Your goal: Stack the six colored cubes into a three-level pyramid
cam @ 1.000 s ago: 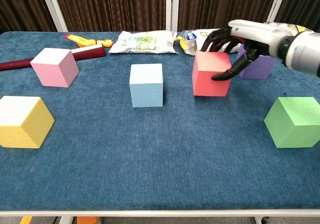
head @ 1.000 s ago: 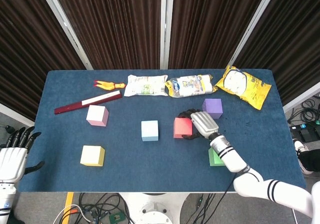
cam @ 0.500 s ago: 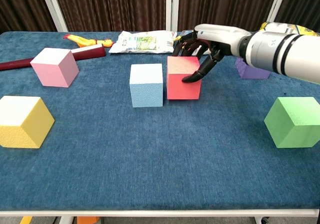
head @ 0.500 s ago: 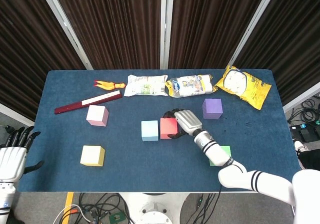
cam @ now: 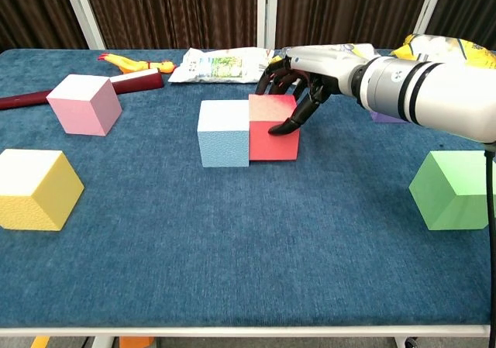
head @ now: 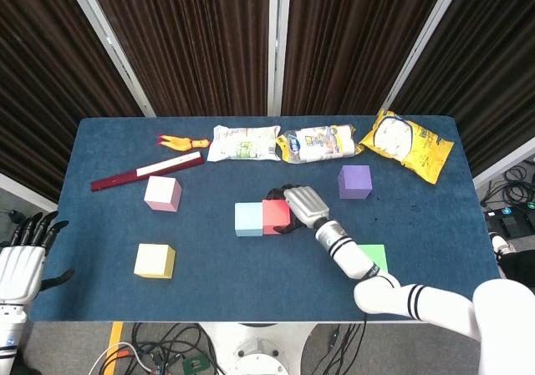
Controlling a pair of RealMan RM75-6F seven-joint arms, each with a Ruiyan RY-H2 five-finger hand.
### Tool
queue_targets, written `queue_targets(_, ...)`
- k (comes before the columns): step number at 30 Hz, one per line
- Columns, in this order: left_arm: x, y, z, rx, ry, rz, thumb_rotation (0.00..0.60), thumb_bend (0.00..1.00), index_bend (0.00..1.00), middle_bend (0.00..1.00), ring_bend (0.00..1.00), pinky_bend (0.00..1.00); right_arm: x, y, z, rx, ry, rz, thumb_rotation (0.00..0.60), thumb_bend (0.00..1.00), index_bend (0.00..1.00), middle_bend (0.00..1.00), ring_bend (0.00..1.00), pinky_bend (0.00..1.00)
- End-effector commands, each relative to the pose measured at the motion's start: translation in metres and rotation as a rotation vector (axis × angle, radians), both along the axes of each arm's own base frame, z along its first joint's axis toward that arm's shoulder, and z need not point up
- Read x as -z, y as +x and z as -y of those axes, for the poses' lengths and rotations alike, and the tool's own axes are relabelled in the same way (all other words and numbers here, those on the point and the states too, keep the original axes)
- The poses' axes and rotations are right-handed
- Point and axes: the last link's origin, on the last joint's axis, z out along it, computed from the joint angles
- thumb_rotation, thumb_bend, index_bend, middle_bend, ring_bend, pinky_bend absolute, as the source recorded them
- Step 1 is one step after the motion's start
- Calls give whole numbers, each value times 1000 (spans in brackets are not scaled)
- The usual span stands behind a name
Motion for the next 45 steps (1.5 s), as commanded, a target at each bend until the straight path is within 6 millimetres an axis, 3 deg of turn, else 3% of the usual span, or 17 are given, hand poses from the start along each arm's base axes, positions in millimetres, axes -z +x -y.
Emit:
queue_targets(1,0,-1,0,-2,1,2,600,0,185,88,9,106,-1,0,-2,-5,-9,-8,600,122,343,401,206,254)
queue_targets(24,2,-3,-1,3,-3,11,600,0,185,88,9,106,5,5,-9,-19,-36,-28,600,119,315,397,202,239)
queue_targets(36,3,-4,-1,2,-2,14,600,0,185,88,9,106,7,6,-10,-27,-33,-38,600,101,67,231,99,176)
queue_targets(45,2,-4,-1,5,0,15,600,0,185,88,9,106,-3,2,-13,-30,-32,-31,600,101,0,137,42,120)
